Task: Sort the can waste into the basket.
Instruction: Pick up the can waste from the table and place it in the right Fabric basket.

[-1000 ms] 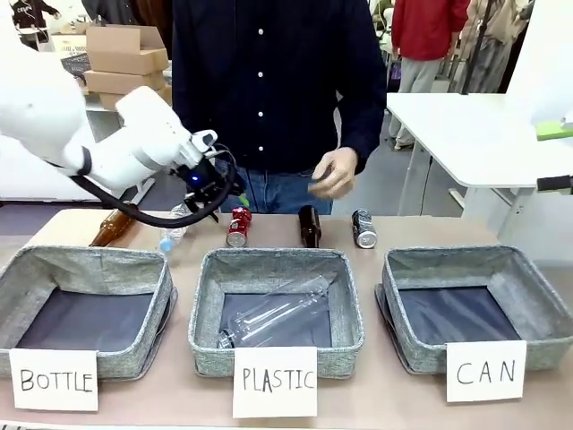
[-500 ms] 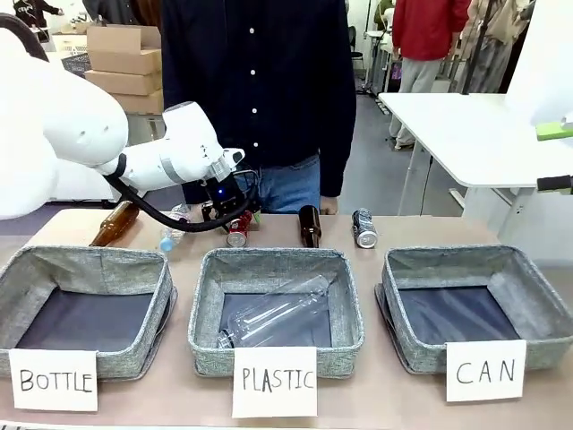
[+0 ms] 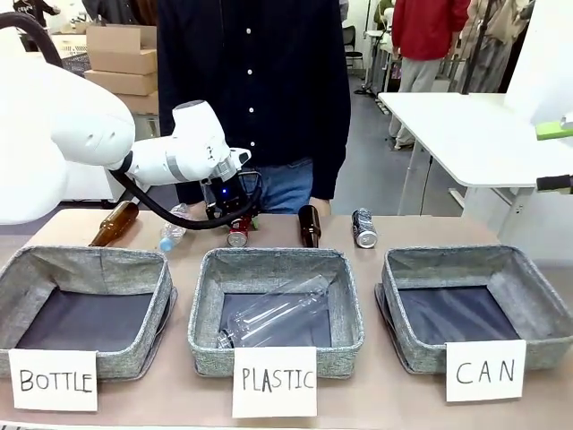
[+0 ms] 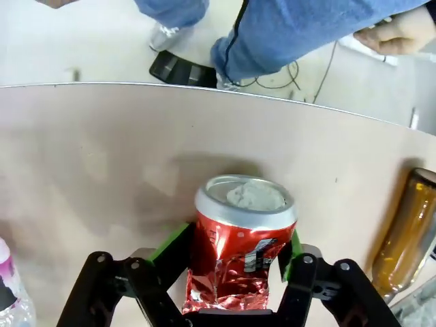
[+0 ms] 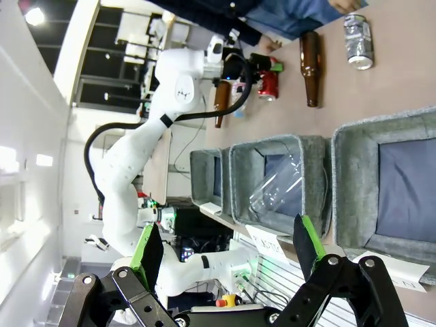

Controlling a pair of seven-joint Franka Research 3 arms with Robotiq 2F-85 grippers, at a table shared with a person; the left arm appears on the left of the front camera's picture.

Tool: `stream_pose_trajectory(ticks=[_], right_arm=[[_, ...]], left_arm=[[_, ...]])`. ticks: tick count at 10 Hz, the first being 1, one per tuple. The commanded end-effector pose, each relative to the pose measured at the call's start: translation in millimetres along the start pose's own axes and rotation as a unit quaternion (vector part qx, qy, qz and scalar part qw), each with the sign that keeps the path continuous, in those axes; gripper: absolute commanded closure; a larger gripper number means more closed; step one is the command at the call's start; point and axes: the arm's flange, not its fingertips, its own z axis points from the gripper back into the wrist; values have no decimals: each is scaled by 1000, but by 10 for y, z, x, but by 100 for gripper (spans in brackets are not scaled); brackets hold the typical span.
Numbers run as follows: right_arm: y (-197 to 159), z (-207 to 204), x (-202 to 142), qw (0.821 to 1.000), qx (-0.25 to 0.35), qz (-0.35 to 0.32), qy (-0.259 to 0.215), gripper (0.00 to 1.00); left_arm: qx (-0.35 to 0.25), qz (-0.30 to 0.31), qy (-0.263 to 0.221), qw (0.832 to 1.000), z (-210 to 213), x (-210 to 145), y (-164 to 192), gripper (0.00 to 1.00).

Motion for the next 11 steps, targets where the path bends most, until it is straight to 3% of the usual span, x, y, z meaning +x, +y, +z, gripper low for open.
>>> stream_pose_trajectory(ticks=[1, 8, 9, 11], right_arm=[[20, -7, 38, 1000, 14, 12, -4, 0], [20, -7, 38, 1000, 14, 12, -4, 0], [20, -7, 38, 1000, 14, 12, -4, 0], [20, -7, 38, 1000, 14, 12, -4, 0]], left_arm=[[26, 12, -6, 1000, 35, 20, -43, 100], [-28, 18, -14, 999, 342, -78, -21, 100], [-60, 7, 5, 998, 549, -191, 2, 100], [-147, -78, 33, 986, 1423, -987, 182, 100]])
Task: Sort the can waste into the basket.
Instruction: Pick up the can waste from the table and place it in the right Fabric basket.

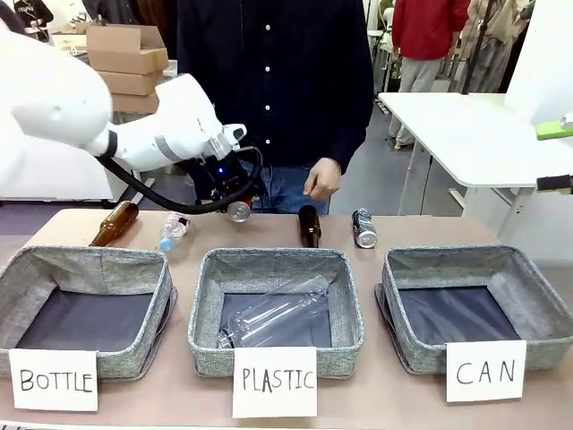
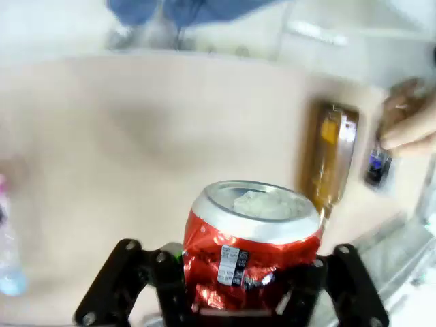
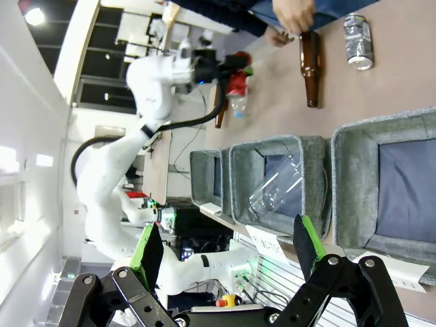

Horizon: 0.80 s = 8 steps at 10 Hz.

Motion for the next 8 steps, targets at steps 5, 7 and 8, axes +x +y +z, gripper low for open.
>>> stream_pose_trajectory(ticks=[5, 7, 8], right_arm=[[20, -6, 35, 1000, 14, 12, -4, 0], [20, -6, 35, 1000, 14, 12, -4, 0], [20, -6, 35, 1000, 14, 12, -4, 0]], left_arm=[[-136, -267, -14, 954, 1443, -2721, 430, 100], [-123, -241, 29, 962, 1308, -2410, 206, 100], [-123, -241, 29, 962, 1308, -2410, 206, 100]])
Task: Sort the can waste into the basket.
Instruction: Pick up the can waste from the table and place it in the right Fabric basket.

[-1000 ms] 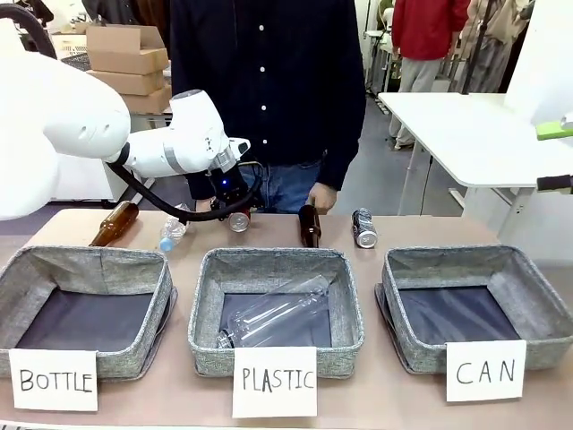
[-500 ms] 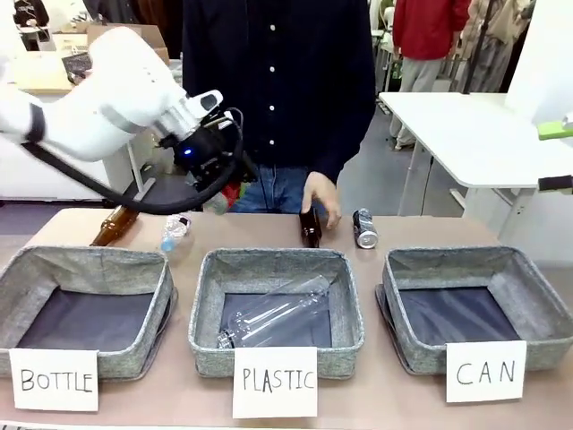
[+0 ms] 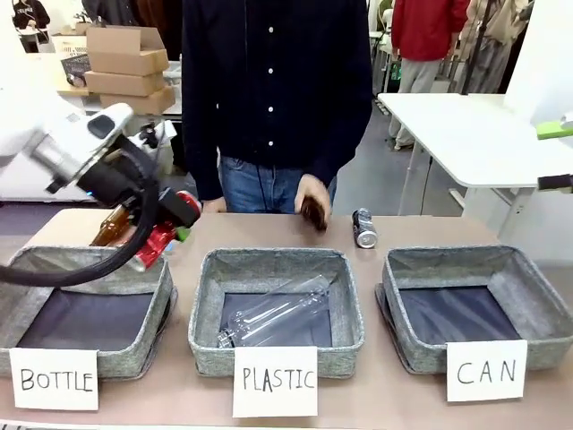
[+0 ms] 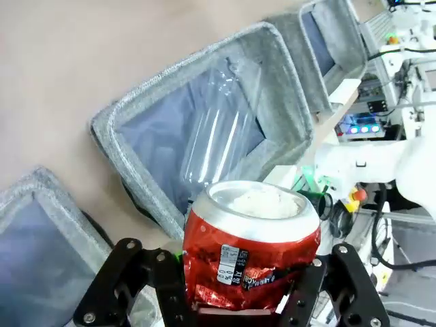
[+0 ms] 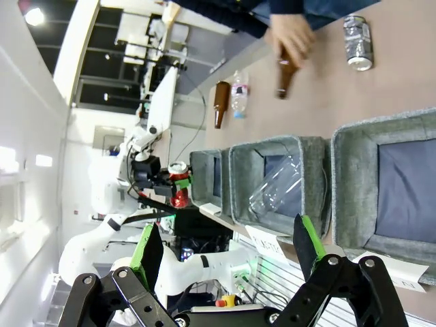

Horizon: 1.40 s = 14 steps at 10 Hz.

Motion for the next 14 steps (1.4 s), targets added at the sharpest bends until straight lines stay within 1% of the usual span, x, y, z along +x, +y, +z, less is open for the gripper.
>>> stream_pose_trajectory(ticks=[1, 2, 3, 4, 5, 6, 7, 8, 9, 10, 11, 12, 13, 14], right_arm=[[11, -13, 29, 1000, 15, 12, -3, 0], [11, -13, 29, 1000, 15, 12, -3, 0], [11, -13, 29, 1000, 15, 12, -3, 0], [0, 1, 2, 1000, 0, 0, 0, 0], [244, 479, 127, 993, -101, 43, -45, 0], [325, 1028, 170, 977, -190, 62, -78, 0], [272, 1478, 180, 958, -240, 53, -145, 0], [151, 1870, 176, 953, -220, 12, -208, 0], [-1, 2173, 155, 949, -167, -36, -266, 0], [333, 1665, 82, 964, -208, 53, -158, 0], [333, 1665, 82, 964, -208, 53, -158, 0], [333, 1665, 82, 964, -208, 53, -158, 0], [333, 1665, 82, 964, -208, 53, -158, 0], [333, 1665, 82, 964, -208, 53, -158, 0]], left_arm=[[8, 23, 23, 999, -143, 350, 51, 100], [8, 23, 23, 999, -143, 350, 51, 100], [0, 9, 10, 1000, -93, 136, 40, 89], [-23, -84, 25, 996, -367, 480, -158, 89], [-12, -173, 55, 983, -732, 928, -545, 89], [11, -262, 98, 960, -1179, 1276, -1061, 89], [45, -320, 104, 941, -1545, 1350, -1416, 89], [75, -368, 100, 921, -1870, 1273, -1633, 89], [67, -405, 98, 907, -2123, 1166, -1807, 89], [53, -451, 89, 887, -2420, 1114, -2023, 89], [50, -496, 96, 861, -2739, 1139, -2229, 89], [62, -538, 96, 835, -3040, 1216, -2452, 89], [71, -552, 103, 824, -3340, 1359, -2667, 89], [54, -549, 124, 824, -3610, 1479, -2831, 89]])
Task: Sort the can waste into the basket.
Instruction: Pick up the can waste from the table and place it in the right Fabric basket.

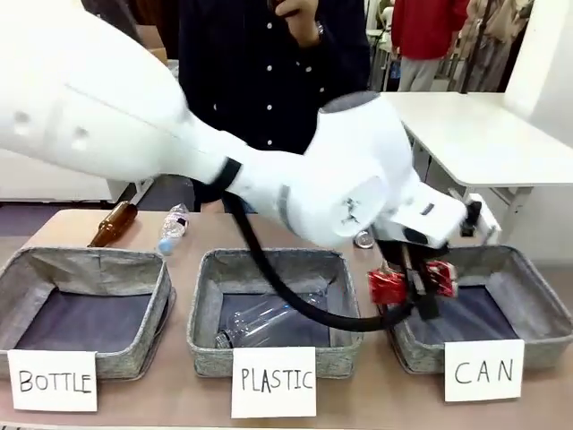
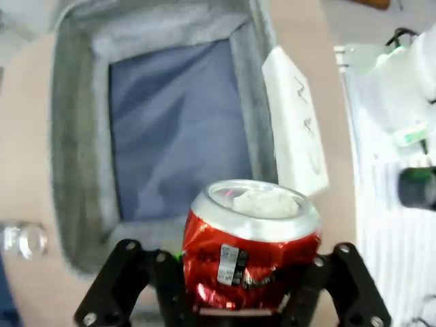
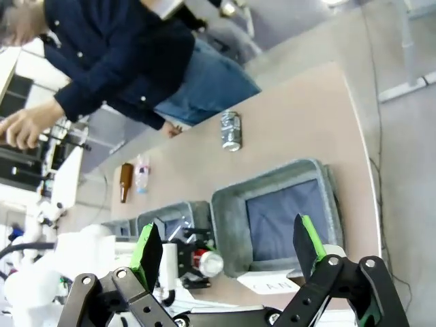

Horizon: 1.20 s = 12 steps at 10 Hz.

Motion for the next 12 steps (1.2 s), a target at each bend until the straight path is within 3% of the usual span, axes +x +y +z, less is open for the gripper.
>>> stream_pose_trajectory(ticks=[1, 4, 9, 10, 11, 12], right_arm=[[-59, 60, -17, 1000, -8, -8, -5, 0], [-59, 60, -17, 1000, -8, -8, -5, 0], [-59, 60, -17, 1000, -8, -8, -5, 0], [-59, 60, -17, 1000, -8, -8, -5, 0], [-59, 60, -17, 1000, -8, -8, -5, 0], [-59, 60, -17, 1000, -8, -8, -5, 0]], left_arm=[[-11, 8, 2, 1000, -238, 614, 316, 89], [-19, 37, -42, 998, -157, 853, 391, 89], [-44, 52, -26, 997, -361, 894, 486, 86], [-41, 52, -18, 998, -348, 916, 527, 31], [-37, 51, -18, 998, -326, 911, 539, 28], [-35, 56, -14, 998, -311, 896, 546, 0]])
